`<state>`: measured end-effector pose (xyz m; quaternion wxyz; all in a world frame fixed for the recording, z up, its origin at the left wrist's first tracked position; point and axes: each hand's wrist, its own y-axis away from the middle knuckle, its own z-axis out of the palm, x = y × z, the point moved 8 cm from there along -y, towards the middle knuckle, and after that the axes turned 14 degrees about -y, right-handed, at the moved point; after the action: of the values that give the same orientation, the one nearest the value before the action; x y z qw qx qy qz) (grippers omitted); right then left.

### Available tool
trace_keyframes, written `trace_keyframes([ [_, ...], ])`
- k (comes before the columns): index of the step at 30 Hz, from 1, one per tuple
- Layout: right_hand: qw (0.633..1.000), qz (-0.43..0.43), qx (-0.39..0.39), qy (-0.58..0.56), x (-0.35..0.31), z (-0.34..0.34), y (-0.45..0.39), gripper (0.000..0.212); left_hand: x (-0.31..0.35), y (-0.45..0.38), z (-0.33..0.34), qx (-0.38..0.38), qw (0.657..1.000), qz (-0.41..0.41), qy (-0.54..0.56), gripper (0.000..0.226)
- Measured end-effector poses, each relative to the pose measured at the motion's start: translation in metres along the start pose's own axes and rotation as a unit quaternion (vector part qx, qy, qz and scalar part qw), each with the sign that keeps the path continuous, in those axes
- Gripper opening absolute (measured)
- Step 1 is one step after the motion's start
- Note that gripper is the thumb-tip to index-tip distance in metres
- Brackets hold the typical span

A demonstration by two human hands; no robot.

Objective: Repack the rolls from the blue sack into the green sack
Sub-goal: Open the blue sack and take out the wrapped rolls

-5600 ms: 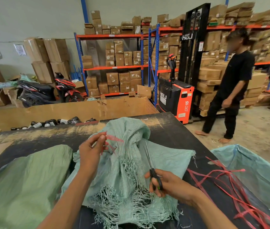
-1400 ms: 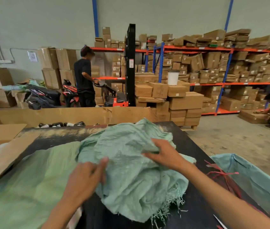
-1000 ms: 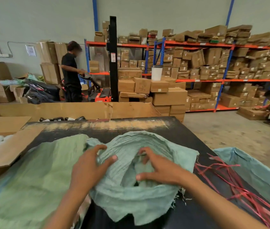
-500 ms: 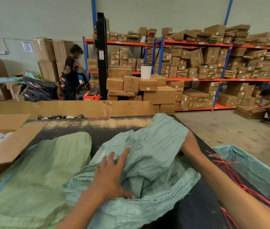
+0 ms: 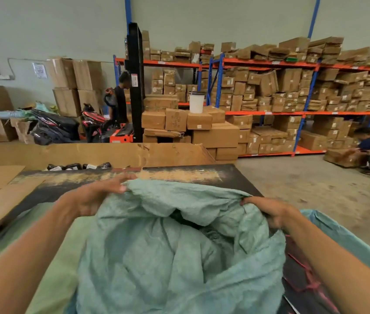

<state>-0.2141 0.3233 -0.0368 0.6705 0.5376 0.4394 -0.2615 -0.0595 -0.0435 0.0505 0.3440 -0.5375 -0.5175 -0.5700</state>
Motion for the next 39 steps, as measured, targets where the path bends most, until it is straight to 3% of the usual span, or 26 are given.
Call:
trace_keyframes([
  [1, 0.999, 0.009, -0.037, -0.02, 0.001, 0.0, -0.006, 0.05, 0.003, -0.002, -0.008, 0.009, 0.994, -0.002, -0.111, 0.084],
  [2, 0.996, 0.015, -0.082, -0.031, 0.002, 0.005, -0.006, 0.059, 0.007, -0.007, -0.02, 0.055, 0.966, -0.004, -0.251, 0.076],
  [4, 0.983, 0.025, -0.173, -0.057, 0.006, 0.012, -0.01, 0.08, 0.026, -0.013, -0.047, 0.2, 0.862, 0.044, -0.465, 0.042],
  [6, 0.966, 0.0, -0.245, -0.078, 0.004, 0.012, -0.016, 0.09, 0.04, -0.01, -0.058, 0.319, 0.764, 0.104, -0.551, 0.028],
  [8, 0.954, -0.035, -0.289, -0.067, 0.002, 0.015, -0.021, 0.089, 0.048, 0.002, -0.063, 0.453, 0.666, 0.087, -0.586, 0.025],
  [9, 0.959, -0.052, -0.276, -0.036, 0.002, 0.015, -0.024, 0.082, 0.048, 0.008, -0.065, 0.511, 0.633, 0.06, -0.578, 0.028],
  [10, 0.965, -0.081, -0.247, 0.015, -0.001, 0.016, -0.028, 0.07, 0.046, 0.012, -0.065, 0.543, 0.646, 0.033, -0.536, 0.03],
  [11, 0.967, -0.135, -0.204, 0.071, -0.009, 0.016, -0.031, 0.053, 0.039, 0.013, -0.065, 0.547, 0.72, -0.002, -0.427, 0.031],
  [12, 0.96, -0.196, -0.162, 0.116, -0.02, 0.017, -0.029, 0.035, 0.029, 0.009, -0.062, 0.522, 0.814, -0.018, -0.252, 0.029],
  [13, 0.953, -0.244, -0.128, 0.125, -0.029, 0.017, -0.029, 0.021, 0.015, -0.002, -0.058, 0.465, 0.88, -0.053, -0.081, 0.022],
  [14, 0.95, -0.273, -0.109, 0.103, -0.036, 0.015, -0.03, 0.013, 0.004, -0.009, -0.049, 0.408, 0.907, -0.098, 0.026, 0.016],
  [15, 0.958, -0.27, -0.089, 0.046, -0.04, 0.011, -0.035, 0.015, -0.003, -0.011, -0.042, 0.367, 0.919, -0.131, 0.062, 0.017],
  [17, 0.973, -0.184, -0.068, -0.119, -0.034, 0.001, -0.052, 0.029, -0.011, -0.01, -0.038, 0.309, 0.936, -0.16, 0.058, 0.016],
  [19, 0.966, -0.098, -0.04, -0.236, -0.029, -0.006, -0.067, 0.036, -0.017, -0.002, -0.037, 0.248, 0.954, -0.165, 0.017, 0.021],
  [21, 0.964, -0.049, -0.026, -0.259, -0.028, -0.005, -0.075, 0.04, -0.02, 0.008, -0.035, 0.199, 0.968, -0.154, 0.01, 0.037],
  [24, 0.971, -0.035, -0.082, -0.22, -0.036, 0.014, -0.064, 0.044, -0.01, 0.011, -0.037, 0.201, 0.973, -0.057, 0.102, 0.066],
  [26, 0.968, -0.09, -0.149, -0.182, -0.048, 0.024, -0.057, 0.059, 0.008, 0.006, -0.032, 0.215, 0.972, -0.018, 0.088, 0.052],
  [28, 0.954, -0.16, -0.234, -0.095, -0.062, 0.035, -0.044, 0.08, 0.012, 0.0, -0.055, 0.341, 0.938, -0.047, 0.039, 0.032],
  [30, 0.944, -0.208, -0.249, 0.058, -0.066, 0.04, -0.035, 0.085, 0.017, 0.006, -0.091, 0.491, 0.864, -0.079, -0.083, 0.036],
  [31, 0.934, -0.242, -0.219, 0.148, -0.068, 0.038, -0.037, 0.079, 0.026, 0.012, -0.104, 0.551, 0.811, -0.086, -0.178, 0.038],
  [33, 0.882, -0.333, -0.06, 0.328, -0.078, 0.026, -0.044, 0.049, 0.039, 0.021, -0.117, 0.598, 0.715, -0.083, -0.352, 0.041],
  [35, 0.8, -0.372, 0.173, 0.438, -0.087, 0.005, -0.049, 0.027, 0.036, 0.023, -0.126, 0.627, 0.673, -0.064, -0.387, 0.031],
  [36, 0.794, -0.365, 0.234, 0.426, -0.085, -0.004, -0.053, 0.023, 0.036, 0.024, -0.123, 0.63, 0.691, -0.064, -0.349, 0.025],
  [37, 0.818, -0.345, 0.246, 0.389, -0.081, -0.009, -0.058, 0.022, 0.027, 0.016, -0.126, 0.612, 0.746, -0.068, -0.252, 0.022],
  [38, 0.865, -0.316, 0.215, 0.324, -0.074, -0.012, -0.07, 0.023, 0.017, 0.004, -0.117, 0.553, 0.826, -0.069, -0.085, 0.02],
  [39, 0.914, -0.287, 0.167, 0.234, -0.07, -0.01, -0.077, 0.025, 0.007, -0.012, -0.105, 0.469, 0.878, -0.085, 0.053, 0.021],
])
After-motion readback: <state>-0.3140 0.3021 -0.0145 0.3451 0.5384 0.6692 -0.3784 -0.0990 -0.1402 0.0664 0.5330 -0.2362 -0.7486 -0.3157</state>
